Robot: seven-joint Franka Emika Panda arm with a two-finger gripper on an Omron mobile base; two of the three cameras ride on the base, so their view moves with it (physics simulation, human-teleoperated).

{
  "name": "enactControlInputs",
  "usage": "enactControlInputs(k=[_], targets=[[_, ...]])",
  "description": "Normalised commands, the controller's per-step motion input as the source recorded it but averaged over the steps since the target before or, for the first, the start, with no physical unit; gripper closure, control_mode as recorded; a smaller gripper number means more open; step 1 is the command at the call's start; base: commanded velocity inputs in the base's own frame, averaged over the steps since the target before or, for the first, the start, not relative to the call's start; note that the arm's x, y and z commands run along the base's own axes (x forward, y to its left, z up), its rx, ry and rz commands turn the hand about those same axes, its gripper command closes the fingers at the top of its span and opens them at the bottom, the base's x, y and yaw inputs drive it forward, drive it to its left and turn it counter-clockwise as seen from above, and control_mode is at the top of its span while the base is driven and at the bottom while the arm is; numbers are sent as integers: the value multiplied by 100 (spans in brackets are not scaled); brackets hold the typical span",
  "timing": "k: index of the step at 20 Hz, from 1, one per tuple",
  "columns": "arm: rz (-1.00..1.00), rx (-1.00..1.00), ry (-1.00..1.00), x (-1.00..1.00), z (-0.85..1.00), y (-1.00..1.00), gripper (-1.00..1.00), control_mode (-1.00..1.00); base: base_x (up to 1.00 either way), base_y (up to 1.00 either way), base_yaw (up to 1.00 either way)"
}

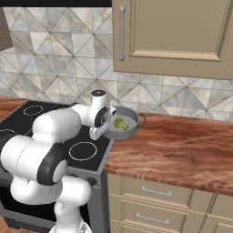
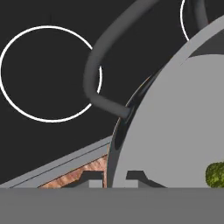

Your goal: Turn on the sink faucet. Then move the broccoli from the counter to the sink. Turn off the sink. Move the vegetable from the sink to the pot next to the stove. Finally move the pot to the rear center burner.

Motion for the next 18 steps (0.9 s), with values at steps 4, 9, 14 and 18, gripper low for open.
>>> enactControlInputs(k=[4, 9, 14, 18], targets=[[32, 0, 0, -2, 9, 100, 100, -100, 0, 0, 0], [32, 0, 0, 1, 16, 100, 100, -100, 0, 0, 0], [32, 0, 0, 15, 20, 90, 100, -100, 0, 0, 0], [31, 0, 0, 44, 9, 68, 100, -100, 0, 0, 0]])
